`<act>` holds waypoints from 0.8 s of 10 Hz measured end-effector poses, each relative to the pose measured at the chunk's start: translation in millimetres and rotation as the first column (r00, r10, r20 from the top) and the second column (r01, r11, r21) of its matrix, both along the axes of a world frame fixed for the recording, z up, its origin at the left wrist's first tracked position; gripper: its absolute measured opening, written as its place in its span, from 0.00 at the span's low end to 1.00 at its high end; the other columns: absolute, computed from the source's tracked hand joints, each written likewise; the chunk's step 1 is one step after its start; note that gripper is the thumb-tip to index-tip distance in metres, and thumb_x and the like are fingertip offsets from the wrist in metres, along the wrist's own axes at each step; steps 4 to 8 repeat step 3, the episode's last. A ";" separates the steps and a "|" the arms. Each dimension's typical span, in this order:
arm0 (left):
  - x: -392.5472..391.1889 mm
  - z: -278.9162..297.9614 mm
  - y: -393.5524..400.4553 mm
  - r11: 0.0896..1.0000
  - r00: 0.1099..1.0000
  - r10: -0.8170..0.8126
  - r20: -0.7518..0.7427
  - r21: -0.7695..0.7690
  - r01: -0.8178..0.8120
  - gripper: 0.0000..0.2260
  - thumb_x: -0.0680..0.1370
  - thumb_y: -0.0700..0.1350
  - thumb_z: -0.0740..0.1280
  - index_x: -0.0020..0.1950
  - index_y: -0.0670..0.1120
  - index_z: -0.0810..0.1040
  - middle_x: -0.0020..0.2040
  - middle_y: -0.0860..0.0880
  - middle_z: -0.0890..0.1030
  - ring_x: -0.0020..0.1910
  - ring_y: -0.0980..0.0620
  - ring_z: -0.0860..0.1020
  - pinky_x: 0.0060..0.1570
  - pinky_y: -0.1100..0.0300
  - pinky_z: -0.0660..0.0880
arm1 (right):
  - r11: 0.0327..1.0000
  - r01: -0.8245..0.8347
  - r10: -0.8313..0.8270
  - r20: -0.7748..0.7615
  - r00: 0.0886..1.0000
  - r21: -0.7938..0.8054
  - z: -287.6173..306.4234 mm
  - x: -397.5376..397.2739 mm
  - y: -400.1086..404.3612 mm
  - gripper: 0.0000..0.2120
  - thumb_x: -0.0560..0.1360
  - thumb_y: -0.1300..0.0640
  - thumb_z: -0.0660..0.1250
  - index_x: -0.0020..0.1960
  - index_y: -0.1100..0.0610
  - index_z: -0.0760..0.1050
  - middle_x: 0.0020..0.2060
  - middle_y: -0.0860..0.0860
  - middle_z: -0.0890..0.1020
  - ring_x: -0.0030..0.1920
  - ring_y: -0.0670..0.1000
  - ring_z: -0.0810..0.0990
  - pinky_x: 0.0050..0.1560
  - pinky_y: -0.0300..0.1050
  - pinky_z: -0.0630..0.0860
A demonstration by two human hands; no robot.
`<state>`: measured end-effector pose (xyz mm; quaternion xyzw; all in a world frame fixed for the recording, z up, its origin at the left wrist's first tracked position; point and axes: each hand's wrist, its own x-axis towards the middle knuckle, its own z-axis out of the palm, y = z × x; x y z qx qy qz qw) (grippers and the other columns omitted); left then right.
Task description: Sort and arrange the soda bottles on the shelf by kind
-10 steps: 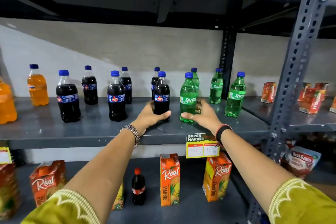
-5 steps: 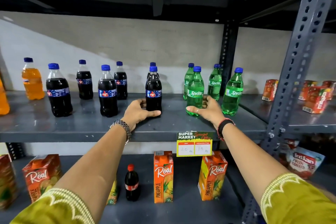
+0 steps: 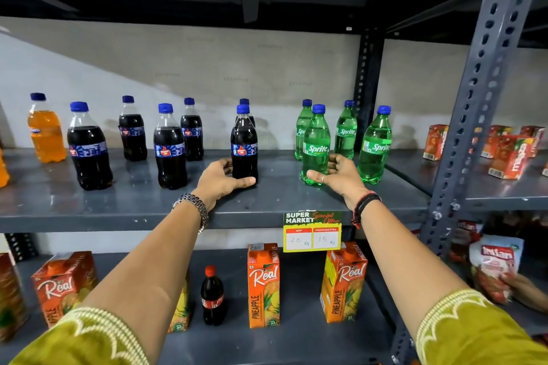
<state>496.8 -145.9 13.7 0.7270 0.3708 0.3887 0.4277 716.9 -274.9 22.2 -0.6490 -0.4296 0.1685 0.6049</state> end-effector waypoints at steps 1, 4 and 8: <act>0.6 -3.5 5.2 1.000 1.000 -0.006 -0.009 0.008 0.006 0.36 0.62 0.44 0.79 0.67 0.41 0.70 0.65 0.45 0.76 0.63 0.50 0.74 0.63 0.59 0.67 | 1.000 0.002 -0.002 -0.008 1.000 0.016 -2.0 2.9 2.7 0.28 0.64 0.63 0.77 0.60 0.62 0.69 0.41 0.44 0.75 0.48 0.48 0.76 0.51 0.39 0.71; -1.3 -3.4 -3.6 0.996 0.996 0.025 -0.087 0.088 -0.017 0.36 0.64 0.49 0.77 0.68 0.42 0.67 0.66 0.44 0.75 0.63 0.48 0.74 0.65 0.55 0.68 | 0.999 0.035 -0.035 0.005 0.999 0.027 -3.5 0.1 2.1 0.31 0.64 0.57 0.77 0.62 0.60 0.68 0.49 0.48 0.77 0.52 0.49 0.77 0.57 0.43 0.72; -1.3 -3.4 -3.6 0.996 0.996 0.025 -0.087 0.088 -0.017 0.36 0.64 0.49 0.77 0.68 0.42 0.67 0.66 0.44 0.75 0.63 0.48 0.74 0.65 0.55 0.68 | 0.999 0.035 -0.035 0.005 0.999 0.027 -3.5 0.1 2.1 0.31 0.64 0.57 0.77 0.62 0.60 0.68 0.49 0.48 0.77 0.52 0.49 0.77 0.57 0.43 0.72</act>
